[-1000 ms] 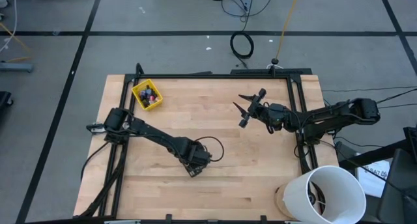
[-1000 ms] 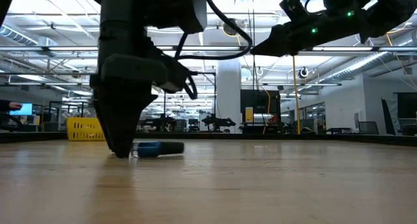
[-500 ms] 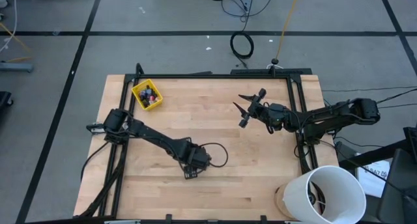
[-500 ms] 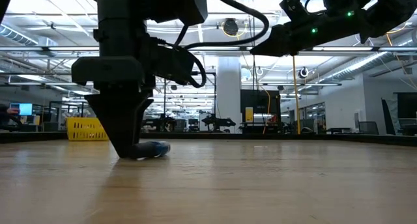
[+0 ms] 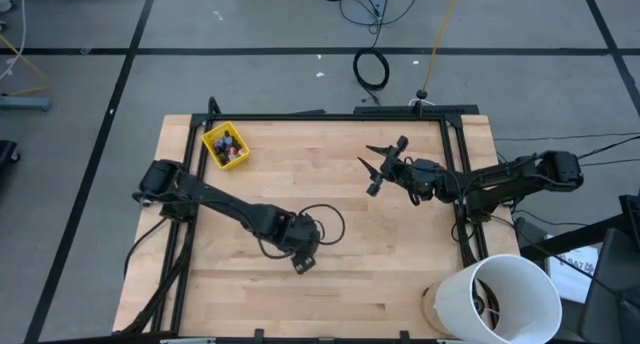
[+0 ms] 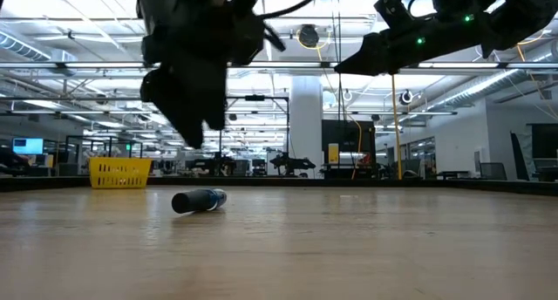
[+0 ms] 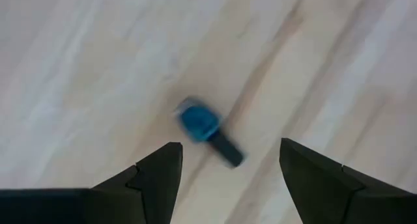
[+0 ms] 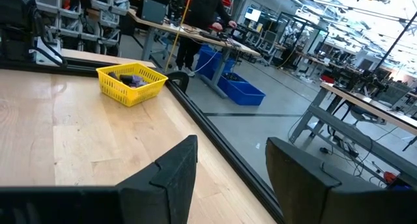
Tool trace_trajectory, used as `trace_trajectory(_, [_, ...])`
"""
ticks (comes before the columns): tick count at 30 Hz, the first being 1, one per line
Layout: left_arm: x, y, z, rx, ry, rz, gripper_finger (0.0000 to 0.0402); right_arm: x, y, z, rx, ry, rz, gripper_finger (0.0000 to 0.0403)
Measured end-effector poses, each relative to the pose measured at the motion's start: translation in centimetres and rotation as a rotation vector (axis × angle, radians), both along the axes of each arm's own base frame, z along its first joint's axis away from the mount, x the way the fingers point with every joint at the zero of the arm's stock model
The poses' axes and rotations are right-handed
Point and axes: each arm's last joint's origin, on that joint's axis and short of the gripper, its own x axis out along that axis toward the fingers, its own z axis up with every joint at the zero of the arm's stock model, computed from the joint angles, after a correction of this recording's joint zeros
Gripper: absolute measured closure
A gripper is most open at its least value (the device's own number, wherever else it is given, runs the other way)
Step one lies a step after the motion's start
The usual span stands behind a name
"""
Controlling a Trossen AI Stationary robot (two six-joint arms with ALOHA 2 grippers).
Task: Pick & Place Nail Polish
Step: Put the dark blue nail polish into the yellow bin
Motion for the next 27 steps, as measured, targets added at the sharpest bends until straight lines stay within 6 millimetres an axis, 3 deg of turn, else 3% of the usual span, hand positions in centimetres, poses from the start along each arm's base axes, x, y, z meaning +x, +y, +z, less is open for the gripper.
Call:
trace_trajectory(3, [0.6, -0.8, -0.5, -0.017, -0.037, -0.009, 0.0149, 0.0, 0.0, 0.0, 0.0, 0.0, 0.0, 0.0232])
trace_trajectory(6, [1.0, -1.1, -2.6, -0.073, 0.038, 0.016, 0.0149, 0.0, 0.0, 0.0, 0.0, 0.0, 0.0, 0.0232])
trace_trajectory(12, [1.4, 0.1, -4.8, -0.085, 0.134, 0.068, 0.0149, 0.0, 0.0, 0.0, 0.003, -0.002, 0.0, 0.0232])
trace_trajectory(17, [1.2, 0.8, -5.4, -0.047, 0.194, 0.082, 0.0149, 0.0, 0.0, 0.0, 0.003, -0.001, 0.001, 0.0232])
trace_trajectory(21, [1.3, 0.8, -5.5, 0.005, 0.171, 0.012, 0.0149, 0.0, 0.0, 0.0, 0.002, -0.001, 0.001, 0.0232])
trace_trajectory(27, [1.7, 0.2, -5.6, 0.12, 0.082, -0.243, 0.0149, 0.0, 0.0, 0.0, 0.001, 0.0, 0.001, 0.0232])
